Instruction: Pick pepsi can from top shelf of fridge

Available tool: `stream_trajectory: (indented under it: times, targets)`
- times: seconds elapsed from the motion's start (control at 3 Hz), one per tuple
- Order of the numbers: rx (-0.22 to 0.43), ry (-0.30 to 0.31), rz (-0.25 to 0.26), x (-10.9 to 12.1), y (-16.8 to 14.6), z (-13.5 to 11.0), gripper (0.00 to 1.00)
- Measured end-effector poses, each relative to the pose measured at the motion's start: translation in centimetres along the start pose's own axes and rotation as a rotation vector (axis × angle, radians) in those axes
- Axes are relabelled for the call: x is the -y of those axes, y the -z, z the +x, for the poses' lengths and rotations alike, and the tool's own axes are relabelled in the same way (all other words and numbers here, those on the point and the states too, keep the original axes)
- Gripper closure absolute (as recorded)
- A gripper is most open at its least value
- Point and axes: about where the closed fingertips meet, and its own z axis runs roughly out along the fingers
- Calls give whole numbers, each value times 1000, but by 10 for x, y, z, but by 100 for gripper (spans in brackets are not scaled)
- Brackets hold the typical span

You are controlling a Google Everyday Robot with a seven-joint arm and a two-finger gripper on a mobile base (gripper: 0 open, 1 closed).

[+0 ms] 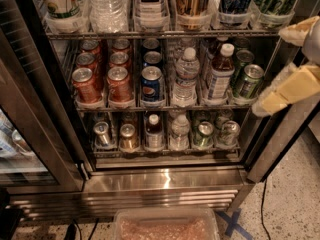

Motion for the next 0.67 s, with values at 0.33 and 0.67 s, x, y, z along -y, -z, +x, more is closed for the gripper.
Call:
stream_trajectory:
  times: [0.33, 0.67]
  targets:
    - [146, -51, 44, 29, -3, -30, 0]
    - [145, -46, 42, 28, -3, -32, 0]
